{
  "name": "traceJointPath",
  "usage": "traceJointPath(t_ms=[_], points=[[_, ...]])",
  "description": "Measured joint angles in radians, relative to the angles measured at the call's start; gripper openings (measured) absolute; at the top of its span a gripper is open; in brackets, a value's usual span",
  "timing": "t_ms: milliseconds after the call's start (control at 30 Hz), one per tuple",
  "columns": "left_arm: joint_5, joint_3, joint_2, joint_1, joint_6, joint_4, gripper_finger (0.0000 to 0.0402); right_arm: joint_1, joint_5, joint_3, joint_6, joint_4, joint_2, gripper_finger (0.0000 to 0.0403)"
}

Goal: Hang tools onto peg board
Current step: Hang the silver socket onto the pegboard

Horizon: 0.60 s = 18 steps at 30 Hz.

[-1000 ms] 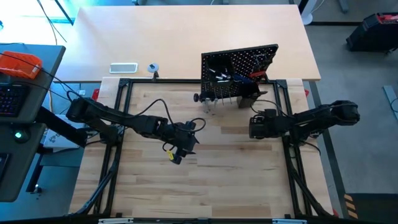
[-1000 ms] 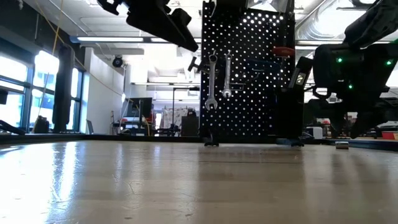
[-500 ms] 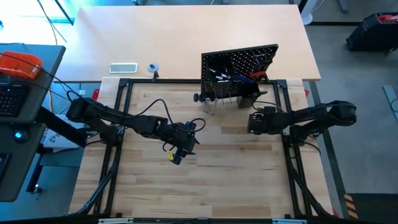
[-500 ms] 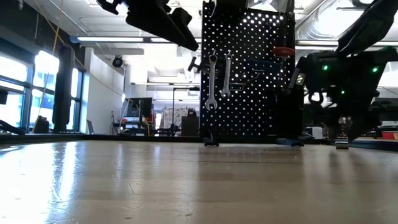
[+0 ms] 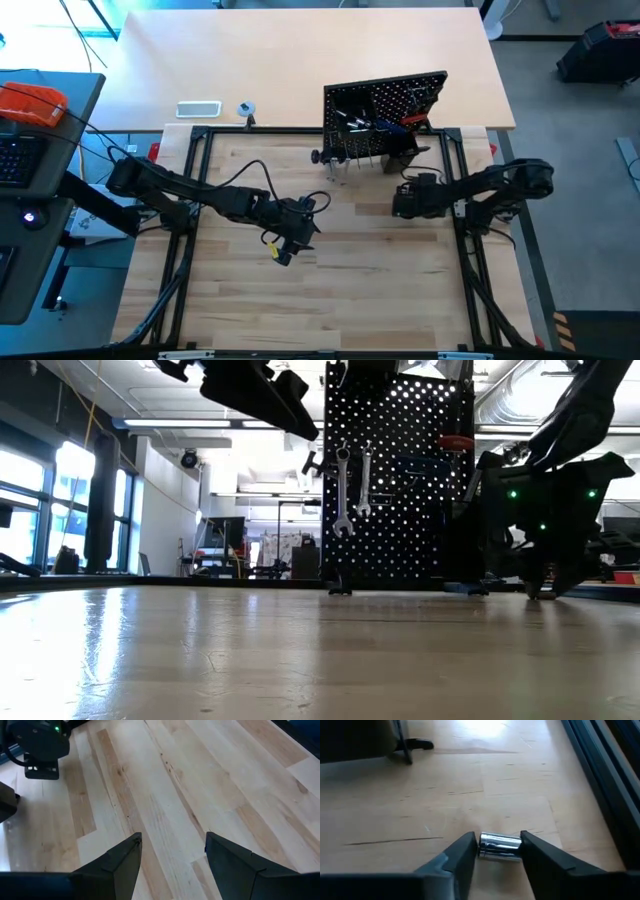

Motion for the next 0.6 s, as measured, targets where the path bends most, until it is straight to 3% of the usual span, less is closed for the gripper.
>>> traceJointPath(t_ms=[167,600], points=[[0.000,0.000,0.000,0.000,0.000,0.000,0.0211,0.031,0.003,-0.001,-0.024,-0.006,0.001,0.0100],[-0.001,0.000,0.000,-0.001,-0.034,-0.008,0.0211,0.175,-0.032,0.039,0.000,-0.008,0.003,0.0099]])
